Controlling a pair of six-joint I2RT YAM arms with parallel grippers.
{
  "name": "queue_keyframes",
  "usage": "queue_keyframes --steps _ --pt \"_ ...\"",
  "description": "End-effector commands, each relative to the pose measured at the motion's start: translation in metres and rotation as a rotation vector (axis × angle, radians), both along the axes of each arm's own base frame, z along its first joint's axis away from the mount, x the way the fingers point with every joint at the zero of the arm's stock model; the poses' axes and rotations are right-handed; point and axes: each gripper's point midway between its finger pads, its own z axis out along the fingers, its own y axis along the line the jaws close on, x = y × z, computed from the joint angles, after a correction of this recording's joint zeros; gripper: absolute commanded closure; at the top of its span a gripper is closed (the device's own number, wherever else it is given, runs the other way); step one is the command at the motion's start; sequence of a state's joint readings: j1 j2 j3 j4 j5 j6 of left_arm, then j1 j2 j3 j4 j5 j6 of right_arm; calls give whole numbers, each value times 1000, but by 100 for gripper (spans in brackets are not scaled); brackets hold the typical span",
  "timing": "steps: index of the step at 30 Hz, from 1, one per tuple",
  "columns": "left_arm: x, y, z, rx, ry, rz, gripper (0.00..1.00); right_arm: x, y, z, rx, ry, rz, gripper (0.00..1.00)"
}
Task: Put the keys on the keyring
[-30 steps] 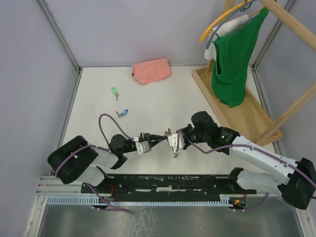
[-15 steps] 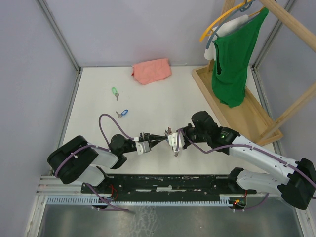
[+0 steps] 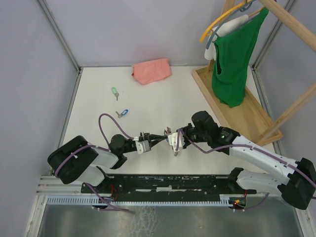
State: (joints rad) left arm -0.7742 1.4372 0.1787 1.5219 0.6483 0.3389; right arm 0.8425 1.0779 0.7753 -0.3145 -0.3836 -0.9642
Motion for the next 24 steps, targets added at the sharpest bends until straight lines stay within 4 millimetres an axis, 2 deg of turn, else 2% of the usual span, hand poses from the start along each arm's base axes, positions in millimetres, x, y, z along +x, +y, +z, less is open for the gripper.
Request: queue_keyframes --steps 1,24 --pt "-1 7 55 -172 -143 24 97 2 7 24 73 -50 8 99" --pt "3 6 57 -181 -128 32 97 -1 10 29 94 -42 23 99"
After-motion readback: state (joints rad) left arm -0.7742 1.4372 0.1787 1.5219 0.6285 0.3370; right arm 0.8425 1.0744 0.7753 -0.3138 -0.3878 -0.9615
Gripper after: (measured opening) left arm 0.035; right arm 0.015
